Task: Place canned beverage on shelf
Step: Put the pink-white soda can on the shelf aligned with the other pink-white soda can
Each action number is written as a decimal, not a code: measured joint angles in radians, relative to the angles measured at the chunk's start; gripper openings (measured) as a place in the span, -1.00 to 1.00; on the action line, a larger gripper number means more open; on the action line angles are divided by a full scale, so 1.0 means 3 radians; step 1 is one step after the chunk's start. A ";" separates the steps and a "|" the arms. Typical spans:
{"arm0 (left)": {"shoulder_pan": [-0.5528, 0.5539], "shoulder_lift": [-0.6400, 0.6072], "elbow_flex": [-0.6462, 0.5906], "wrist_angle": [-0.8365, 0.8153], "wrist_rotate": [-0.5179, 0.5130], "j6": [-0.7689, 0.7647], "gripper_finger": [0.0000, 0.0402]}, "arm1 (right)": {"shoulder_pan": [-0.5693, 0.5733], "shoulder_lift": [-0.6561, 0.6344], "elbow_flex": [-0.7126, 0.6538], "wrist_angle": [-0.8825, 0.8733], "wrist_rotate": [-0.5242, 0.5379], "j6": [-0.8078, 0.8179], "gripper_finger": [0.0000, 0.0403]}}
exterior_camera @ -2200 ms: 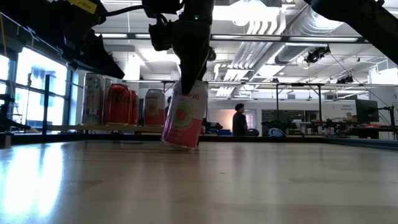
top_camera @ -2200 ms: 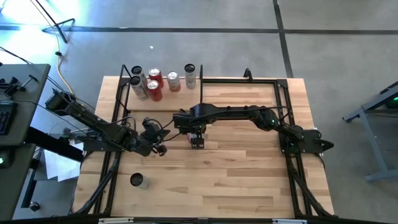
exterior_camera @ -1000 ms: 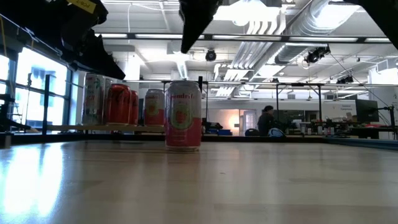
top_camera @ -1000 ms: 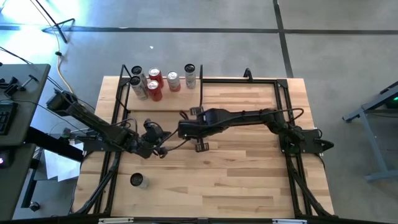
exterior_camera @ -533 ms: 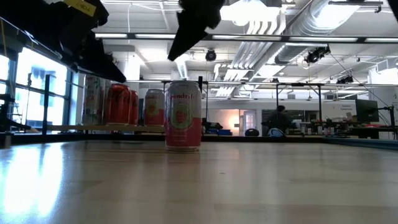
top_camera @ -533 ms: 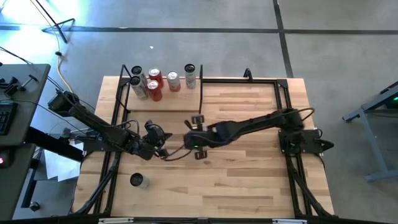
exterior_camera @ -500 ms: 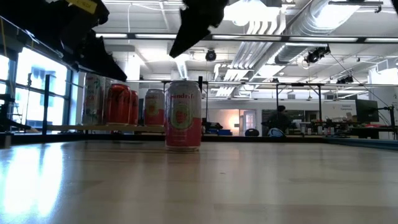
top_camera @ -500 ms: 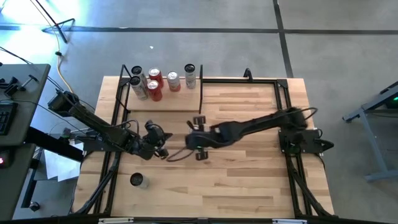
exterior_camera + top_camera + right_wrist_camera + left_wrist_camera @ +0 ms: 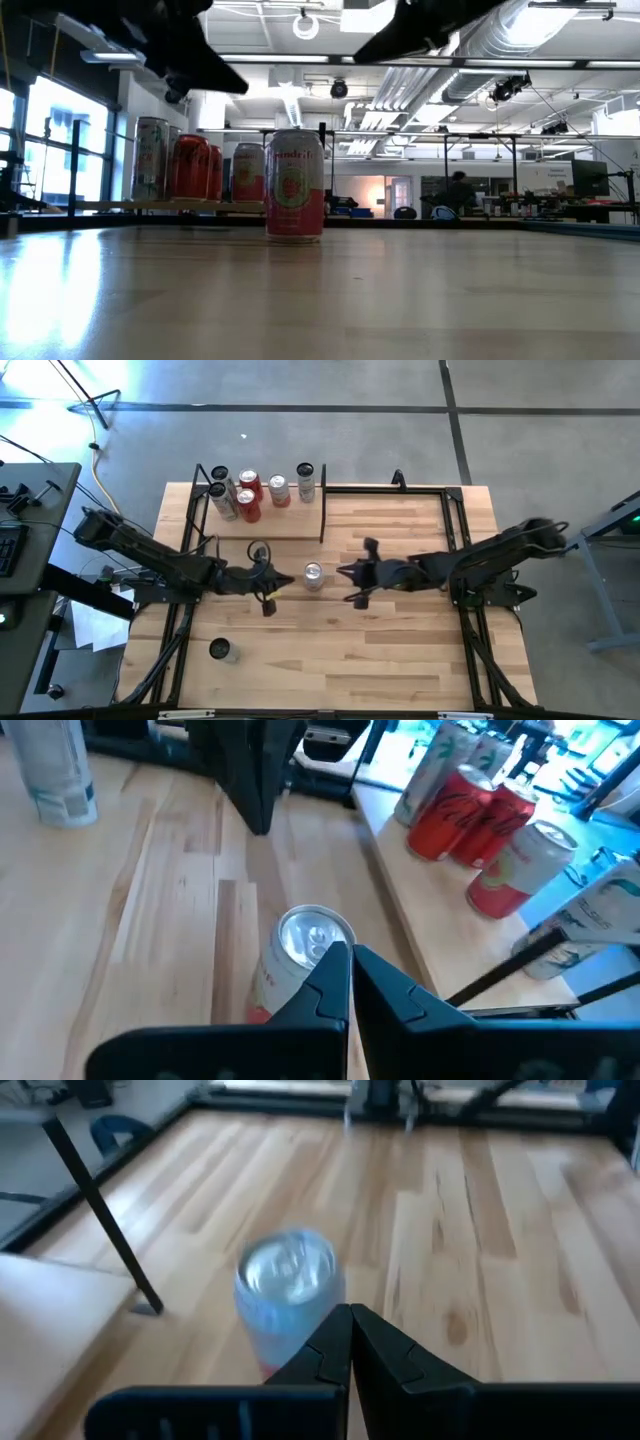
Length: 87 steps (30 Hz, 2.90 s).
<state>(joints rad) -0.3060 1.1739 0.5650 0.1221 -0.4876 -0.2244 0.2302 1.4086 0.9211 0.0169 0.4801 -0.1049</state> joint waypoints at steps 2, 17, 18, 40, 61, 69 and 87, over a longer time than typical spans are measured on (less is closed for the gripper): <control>0.0027 0.0000 0.0107 -0.0087 -0.0002 0.0000 -0.94 | 0.0000 -0.0147 -0.0214 0.0199 -0.0002 0.0009 -1.00; 0.0108 0.0499 0.0599 -0.0281 -0.0222 -0.0201 0.34 | 0.0000 -0.0404 -0.0627 0.0633 -0.0008 -0.0118 -1.00; 0.0120 0.0571 0.0653 -0.0274 -0.0242 -0.0201 0.40 | 0.0000 -0.0404 -0.0627 0.0629 -0.0009 -0.0115 -1.00; 0.0329 0.1286 0.0930 -0.0300 -0.0320 -0.0469 0.59 | 0.0000 -0.0402 -0.0624 0.0595 -0.0057 -0.0089 -1.00; 0.0508 0.1343 0.0929 -0.0273 0.0099 -0.0502 0.57 | 0.0000 -0.0401 -0.0624 0.0602 -0.0065 -0.0077 -1.00; 0.0562 0.1556 0.0940 -0.0009 0.0135 -0.0446 0.39 | 0.0000 -0.0401 -0.0624 0.0604 -0.0065 -0.0077 -1.00; 0.0766 0.0957 0.0912 -0.0748 0.0012 -0.0108 0.35 | -0.0001 -0.0401 -0.0624 0.0566 -0.0066 -0.0025 -1.00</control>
<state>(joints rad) -0.0762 1.4610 0.8387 -0.1022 -0.4840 -0.2568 0.2298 1.2884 0.7338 0.1866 0.4603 -0.1123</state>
